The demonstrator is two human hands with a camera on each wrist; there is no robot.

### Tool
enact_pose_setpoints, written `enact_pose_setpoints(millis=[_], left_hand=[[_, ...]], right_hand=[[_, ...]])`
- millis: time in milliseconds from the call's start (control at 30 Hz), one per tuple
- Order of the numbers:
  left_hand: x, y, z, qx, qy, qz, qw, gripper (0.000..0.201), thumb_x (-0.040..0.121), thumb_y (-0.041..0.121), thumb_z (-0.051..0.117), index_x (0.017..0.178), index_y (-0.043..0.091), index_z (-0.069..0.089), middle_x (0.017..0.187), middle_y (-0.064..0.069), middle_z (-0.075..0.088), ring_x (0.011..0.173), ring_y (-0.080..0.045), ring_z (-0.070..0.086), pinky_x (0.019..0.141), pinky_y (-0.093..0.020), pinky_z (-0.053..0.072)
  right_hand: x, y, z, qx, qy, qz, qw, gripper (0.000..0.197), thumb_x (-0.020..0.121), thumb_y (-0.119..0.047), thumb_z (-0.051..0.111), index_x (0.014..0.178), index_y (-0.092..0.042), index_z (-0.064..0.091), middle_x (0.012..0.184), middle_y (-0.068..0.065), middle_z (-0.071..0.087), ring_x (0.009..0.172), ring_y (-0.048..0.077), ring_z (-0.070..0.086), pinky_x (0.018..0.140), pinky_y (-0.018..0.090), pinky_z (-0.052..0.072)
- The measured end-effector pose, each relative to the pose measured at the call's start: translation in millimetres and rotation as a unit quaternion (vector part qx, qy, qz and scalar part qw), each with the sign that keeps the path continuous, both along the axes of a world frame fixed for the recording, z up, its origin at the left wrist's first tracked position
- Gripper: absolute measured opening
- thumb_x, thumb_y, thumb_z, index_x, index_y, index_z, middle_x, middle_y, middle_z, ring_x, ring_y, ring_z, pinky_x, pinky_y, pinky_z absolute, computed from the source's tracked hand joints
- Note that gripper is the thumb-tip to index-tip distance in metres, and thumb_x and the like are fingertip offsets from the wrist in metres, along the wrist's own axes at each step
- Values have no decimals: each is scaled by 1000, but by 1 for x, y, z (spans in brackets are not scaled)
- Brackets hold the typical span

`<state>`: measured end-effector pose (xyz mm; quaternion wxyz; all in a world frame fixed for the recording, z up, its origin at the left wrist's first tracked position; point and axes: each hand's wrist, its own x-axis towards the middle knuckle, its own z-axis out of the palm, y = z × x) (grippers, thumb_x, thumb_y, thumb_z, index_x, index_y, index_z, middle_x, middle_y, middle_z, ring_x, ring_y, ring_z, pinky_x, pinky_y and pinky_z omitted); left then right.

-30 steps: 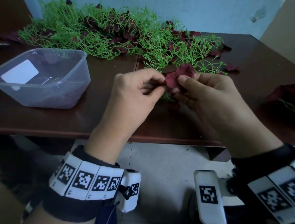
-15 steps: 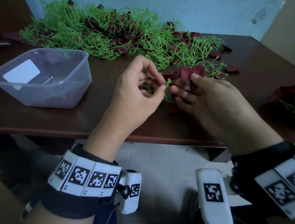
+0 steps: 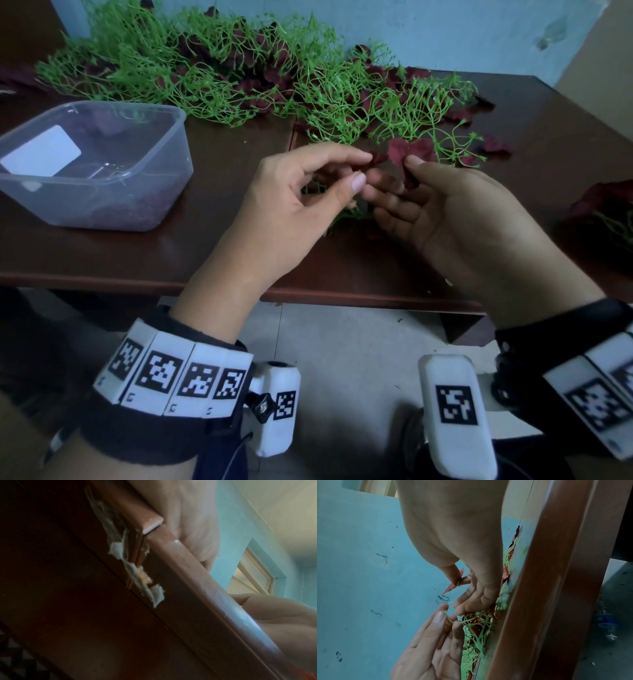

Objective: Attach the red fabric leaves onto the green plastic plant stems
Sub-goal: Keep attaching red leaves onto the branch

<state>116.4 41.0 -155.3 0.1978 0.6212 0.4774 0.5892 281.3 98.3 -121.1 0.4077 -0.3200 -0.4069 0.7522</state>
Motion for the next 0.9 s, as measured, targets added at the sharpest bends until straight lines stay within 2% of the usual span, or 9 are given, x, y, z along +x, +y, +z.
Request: enact_pose_setpoints(millis=[100,233,300,367,567,667,733,833,900], left_hand=[[-1,0,0,0,6,3,1000,13,95,6,70,107,8,74,100,-3,73,89,-12,73,78,-19,55],[-2,1,-1,30,-16,16,999,12,89,3,76,101,6,76,99,-5,75,96,-16,74,81,-23,57],[-3,3,-1,56,2,17,998,16,89,2,75,105,6,76,101,-6,74,97,-16,73,86,-27,57],[-5,5,-3,69,32,21,997,15,91,3,73,106,5,76,103,-7,72,99,-15,71,89,-26,55],[-6,5,-4,78,27,35,996,11,87,1,77,98,5,75,99,-10,69,96,-16,70,86,-25,54],[-6,4,-3,85,27,46,995,9,87,3,78,95,4,76,99,-11,70,94,-17,70,85,-26,55],[-6,4,-3,91,35,53,994,9,89,4,76,98,5,76,101,-10,68,96,-16,69,84,-26,54],[-4,3,-3,95,49,54,993,12,91,6,75,103,8,77,104,-8,64,96,-19,68,82,-36,59],[-3,3,-4,99,46,69,992,12,90,7,77,102,8,78,101,-8,66,91,-22,69,78,-47,60]], right_hand=[[1,-1,-1,5,-5,10,1000,14,102,-13,46,103,-6,58,83,11,73,68,19,72,61,26,57],[-1,-4,0,13,26,23,999,13,101,-8,45,95,-3,56,81,17,73,66,26,73,60,30,59],[-2,-5,0,16,44,31,998,14,101,-6,45,95,0,55,80,19,73,69,30,74,64,33,60],[-3,-5,1,14,61,31,998,13,101,-4,44,96,2,54,82,23,72,74,33,74,68,34,61],[-5,-5,0,16,84,19,996,14,99,-2,45,112,2,49,93,33,69,80,38,74,70,37,61],[-5,-5,0,26,78,14,996,14,98,-1,46,112,3,49,98,36,68,80,39,73,71,38,61],[-4,-4,0,27,79,14,996,9,98,-2,46,106,1,50,96,35,69,81,40,73,72,38,61],[-5,-5,0,24,76,16,997,8,99,-2,46,98,2,52,87,27,71,80,36,74,75,40,62],[-5,-6,0,32,63,20,997,19,100,-2,44,87,2,57,83,23,72,79,33,74,79,41,62]])
